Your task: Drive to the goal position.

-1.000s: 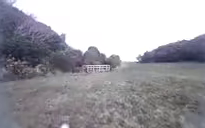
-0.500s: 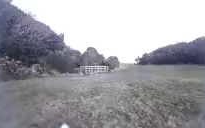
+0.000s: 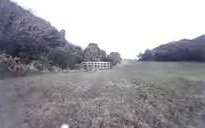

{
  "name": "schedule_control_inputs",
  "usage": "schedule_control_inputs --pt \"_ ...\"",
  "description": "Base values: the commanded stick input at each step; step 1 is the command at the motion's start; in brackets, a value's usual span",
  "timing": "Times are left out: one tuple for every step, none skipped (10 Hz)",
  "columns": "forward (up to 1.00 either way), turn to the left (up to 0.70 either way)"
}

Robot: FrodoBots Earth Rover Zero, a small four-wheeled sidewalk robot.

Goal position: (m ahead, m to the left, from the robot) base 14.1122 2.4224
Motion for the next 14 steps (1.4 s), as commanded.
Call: schedule_control_inputs --pt "0.70 -0.15" --pt "0.70 -0.12" --pt "0.70 -0.03" --pt "0.70 -0.06" --pt "0.70 -0.14" --pt "0.70 -0.15" --pt "0.70 -0.16" --pt "0.70 -0.16" --pt "0.70 -0.16" --pt "0.70 -0.16" --pt "0.70 -0.16" --pt "0.70 -0.16" --pt "0.70 -0.16" --pt "0.70 -0.16"
